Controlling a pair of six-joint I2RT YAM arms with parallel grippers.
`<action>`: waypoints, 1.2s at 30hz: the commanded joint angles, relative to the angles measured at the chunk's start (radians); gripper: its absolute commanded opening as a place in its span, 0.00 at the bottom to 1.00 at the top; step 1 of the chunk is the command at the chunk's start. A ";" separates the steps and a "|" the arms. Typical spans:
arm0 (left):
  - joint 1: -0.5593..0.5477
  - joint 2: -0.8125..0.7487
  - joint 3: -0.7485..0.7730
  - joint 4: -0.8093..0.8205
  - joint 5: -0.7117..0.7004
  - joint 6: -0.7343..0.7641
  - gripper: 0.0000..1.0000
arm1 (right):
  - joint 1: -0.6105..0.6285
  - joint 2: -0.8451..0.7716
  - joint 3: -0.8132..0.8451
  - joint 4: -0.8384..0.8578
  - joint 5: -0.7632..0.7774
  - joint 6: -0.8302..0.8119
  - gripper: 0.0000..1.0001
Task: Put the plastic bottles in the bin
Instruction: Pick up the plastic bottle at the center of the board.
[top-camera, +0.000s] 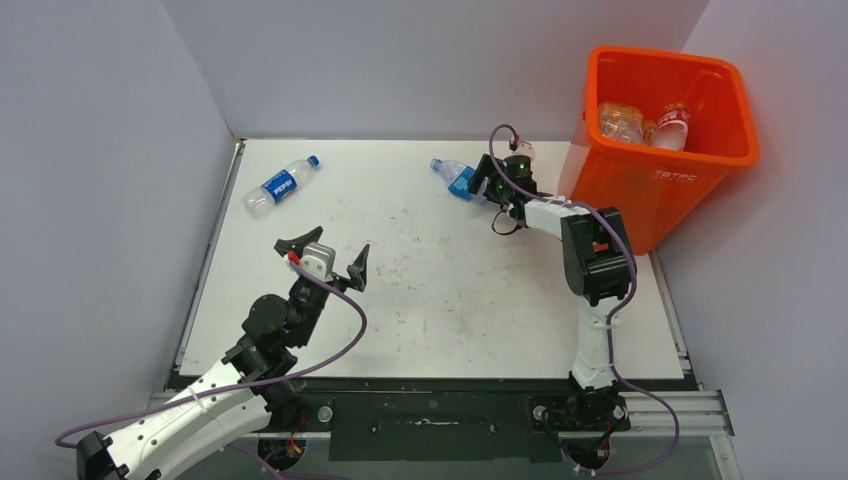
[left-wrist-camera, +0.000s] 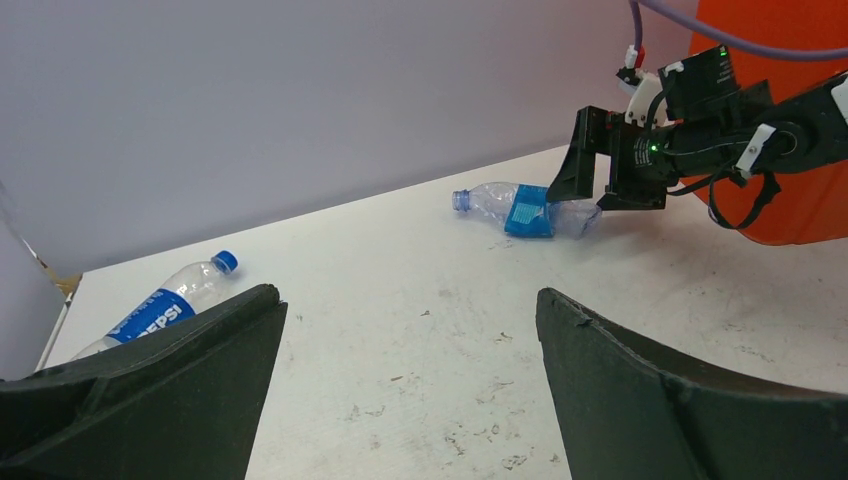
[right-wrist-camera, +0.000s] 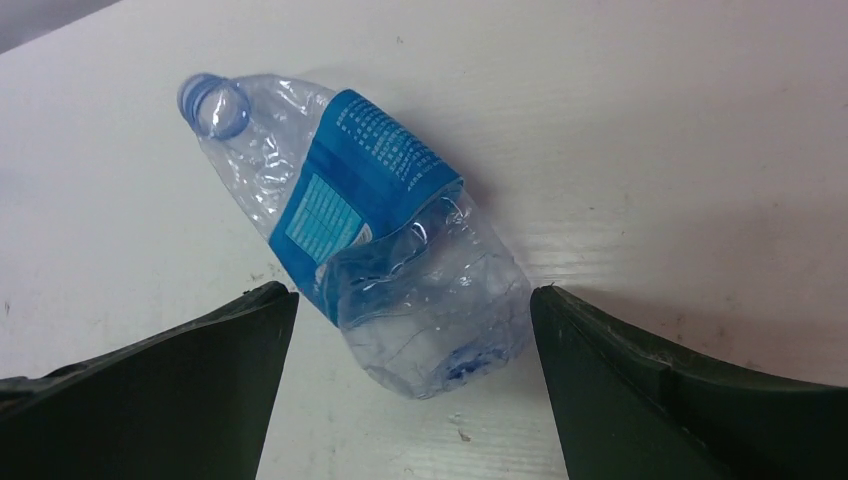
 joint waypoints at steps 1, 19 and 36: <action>-0.003 0.004 0.034 0.014 0.008 0.016 0.96 | -0.005 0.037 0.060 0.081 -0.055 0.024 0.90; 0.004 0.003 0.038 0.006 0.032 0.017 0.96 | 0.075 0.002 -0.091 0.119 -0.089 0.018 0.90; 0.005 0.000 0.043 -0.003 0.044 0.016 0.96 | 0.104 0.077 0.045 -0.138 -0.005 -0.081 0.42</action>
